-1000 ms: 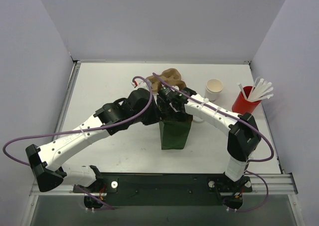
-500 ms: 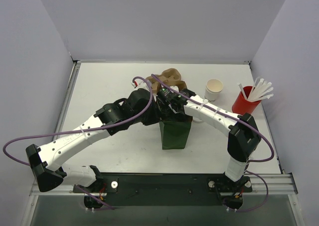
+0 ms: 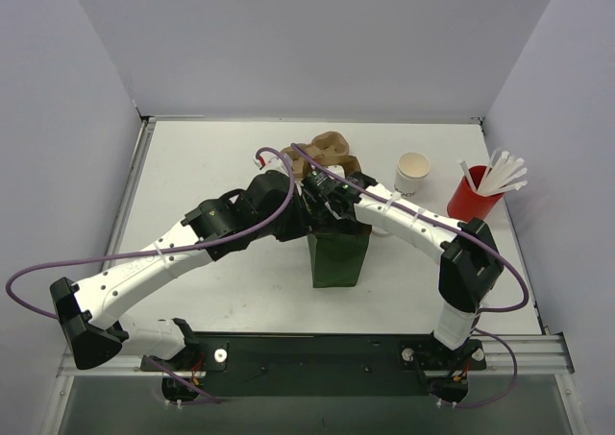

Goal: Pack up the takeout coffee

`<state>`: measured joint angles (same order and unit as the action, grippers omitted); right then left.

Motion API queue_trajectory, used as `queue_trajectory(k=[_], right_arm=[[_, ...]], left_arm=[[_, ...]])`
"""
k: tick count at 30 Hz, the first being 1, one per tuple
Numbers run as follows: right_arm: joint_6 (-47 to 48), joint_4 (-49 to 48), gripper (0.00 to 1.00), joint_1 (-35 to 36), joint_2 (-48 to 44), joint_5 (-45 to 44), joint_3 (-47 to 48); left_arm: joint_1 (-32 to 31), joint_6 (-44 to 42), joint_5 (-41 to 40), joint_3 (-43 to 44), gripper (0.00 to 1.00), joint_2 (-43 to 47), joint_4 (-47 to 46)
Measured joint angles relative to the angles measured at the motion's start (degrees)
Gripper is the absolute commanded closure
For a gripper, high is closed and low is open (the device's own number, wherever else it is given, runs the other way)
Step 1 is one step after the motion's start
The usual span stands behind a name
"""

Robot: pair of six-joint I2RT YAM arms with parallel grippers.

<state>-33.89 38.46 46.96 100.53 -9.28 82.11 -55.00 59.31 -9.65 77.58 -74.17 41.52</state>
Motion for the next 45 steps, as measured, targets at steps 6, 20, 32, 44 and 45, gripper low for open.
queue_trajectory(k=[6, 20, 32, 44, 45], right_arm=[[0.0, 0.0, 0.5, 0.0, 0.0, 0.1, 0.0], [0.0, 1.4, 0.49, -0.1, 0.3, 2.2, 0.5], [0.0, 1.4, 0.49, -0.2, 0.7, 2.3, 0.5], [0.0, -0.7, 0.49, -0.2, 0.9, 2.3, -0.4], [0.0, -1.0, 0.49, -0.2, 0.9, 2.3, -0.6]], left_arm=[[0.0, 0.0, 0.1, 0.0, 1.0, 0.0, 0.0], [0.3, 0.0, 0.8, 0.0, 1.0, -0.5, -0.2], [0.4, 0.0, 0.9, 0.0, 1.0, -0.5, -0.2], [0.7, 0.0, 0.9, 0.0, 1.0, -0.5, -0.2], [0.7, 0.0, 0.9, 0.0, 1.0, -0.5, -0.3]])
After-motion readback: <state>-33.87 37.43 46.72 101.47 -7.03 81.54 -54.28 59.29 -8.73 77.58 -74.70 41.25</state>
